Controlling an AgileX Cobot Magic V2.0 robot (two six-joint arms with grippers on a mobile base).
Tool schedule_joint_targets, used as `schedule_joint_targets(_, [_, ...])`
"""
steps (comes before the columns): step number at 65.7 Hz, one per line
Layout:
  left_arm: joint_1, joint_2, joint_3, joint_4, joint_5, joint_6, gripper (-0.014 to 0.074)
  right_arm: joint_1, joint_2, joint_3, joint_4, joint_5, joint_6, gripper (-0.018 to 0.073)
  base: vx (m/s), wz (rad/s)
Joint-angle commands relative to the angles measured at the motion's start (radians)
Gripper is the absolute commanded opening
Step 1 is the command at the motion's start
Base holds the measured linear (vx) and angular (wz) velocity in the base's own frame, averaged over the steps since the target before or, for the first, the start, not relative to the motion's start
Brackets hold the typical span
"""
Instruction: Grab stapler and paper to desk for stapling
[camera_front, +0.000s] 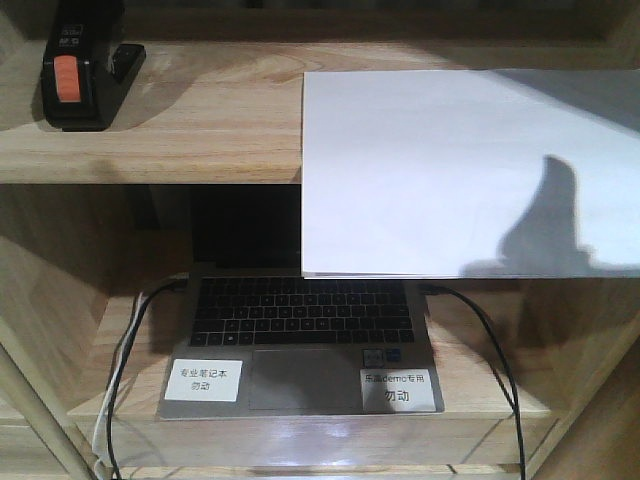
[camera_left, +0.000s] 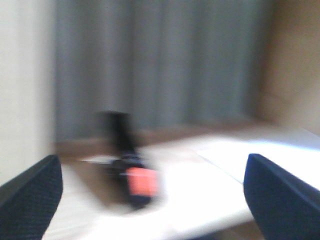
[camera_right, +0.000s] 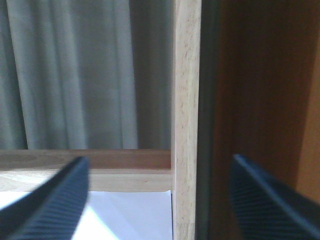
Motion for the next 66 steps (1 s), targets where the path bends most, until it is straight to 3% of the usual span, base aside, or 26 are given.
schedule_joint_targets(1, [-0.089,0.042,-0.024,-0.009,-0.073,0.029,0.0694,-0.005,0.012,-0.028,0.000,-0.070,-0.005,0.0458,0.00,0.00])
schedule_joint_targets(18, [-0.254,0.137,-0.024,-0.009,-0.078,0.030,0.0681,-0.005,0.012,-0.028,0.000,-0.070,-0.005,0.0379,0.00,0.00])
schedule_joint_targets(37, [-0.290,0.215,-0.040,0.036,-0.100,0.001,0.0680,-0.005,0.012,-0.028,0.000,-0.071,-0.005,0.0319,0.00,0.00])
schedule_joint_targets(46, [-0.289,0.308,-0.132,0.183,-0.030,-0.156,0.0680,-0.005,0.012,-0.028,0.000,-0.071,-0.005,0.0299,0.00,0.00])
schedule_joint_targets(55, [-0.289,0.430,-0.298,0.371,0.120,-0.398,0.0680,-0.005,0.012,-0.028,0.000,-0.071,-0.005,0.0281,0.00,0.00])
schedule_joint_targets(66, [-0.289,0.568,-0.516,0.519,0.305,-0.528,0.0680,-0.005,0.012,-0.028,0.000,-0.071,-0.005,0.0263,0.00,0.00])
